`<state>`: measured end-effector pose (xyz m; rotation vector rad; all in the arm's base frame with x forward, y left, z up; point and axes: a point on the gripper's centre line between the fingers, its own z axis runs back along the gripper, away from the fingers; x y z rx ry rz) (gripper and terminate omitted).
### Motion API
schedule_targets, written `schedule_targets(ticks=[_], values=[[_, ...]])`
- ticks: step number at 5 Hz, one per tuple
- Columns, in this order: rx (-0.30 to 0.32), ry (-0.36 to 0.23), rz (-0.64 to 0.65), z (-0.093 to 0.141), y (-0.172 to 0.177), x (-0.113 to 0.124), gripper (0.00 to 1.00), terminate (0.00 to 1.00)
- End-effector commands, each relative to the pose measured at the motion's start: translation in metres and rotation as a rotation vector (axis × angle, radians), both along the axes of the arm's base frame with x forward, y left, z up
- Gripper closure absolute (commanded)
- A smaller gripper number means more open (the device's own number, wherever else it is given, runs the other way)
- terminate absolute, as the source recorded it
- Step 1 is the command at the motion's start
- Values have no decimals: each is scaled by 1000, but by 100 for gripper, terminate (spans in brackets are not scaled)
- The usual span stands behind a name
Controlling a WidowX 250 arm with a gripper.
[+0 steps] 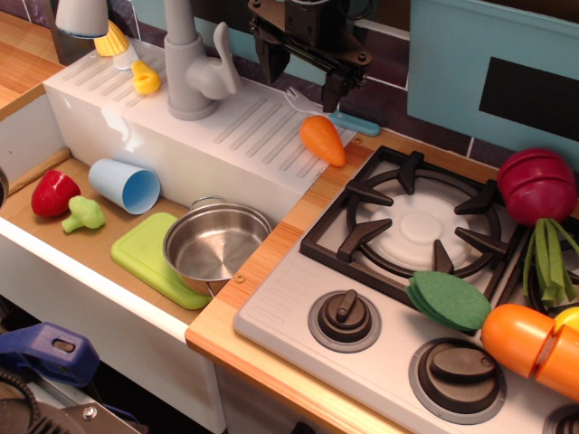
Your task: Put carrot in pot or pan
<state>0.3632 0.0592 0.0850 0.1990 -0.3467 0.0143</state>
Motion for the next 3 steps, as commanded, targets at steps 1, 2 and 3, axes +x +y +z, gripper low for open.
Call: schedule_targets(ticks=[1, 2, 3], values=[[0, 0, 0, 0, 0, 0, 0, 0], [33, 6, 95, -5, 0, 5, 0, 0], [54, -22, 175, -10, 1, 10, 0, 0]])
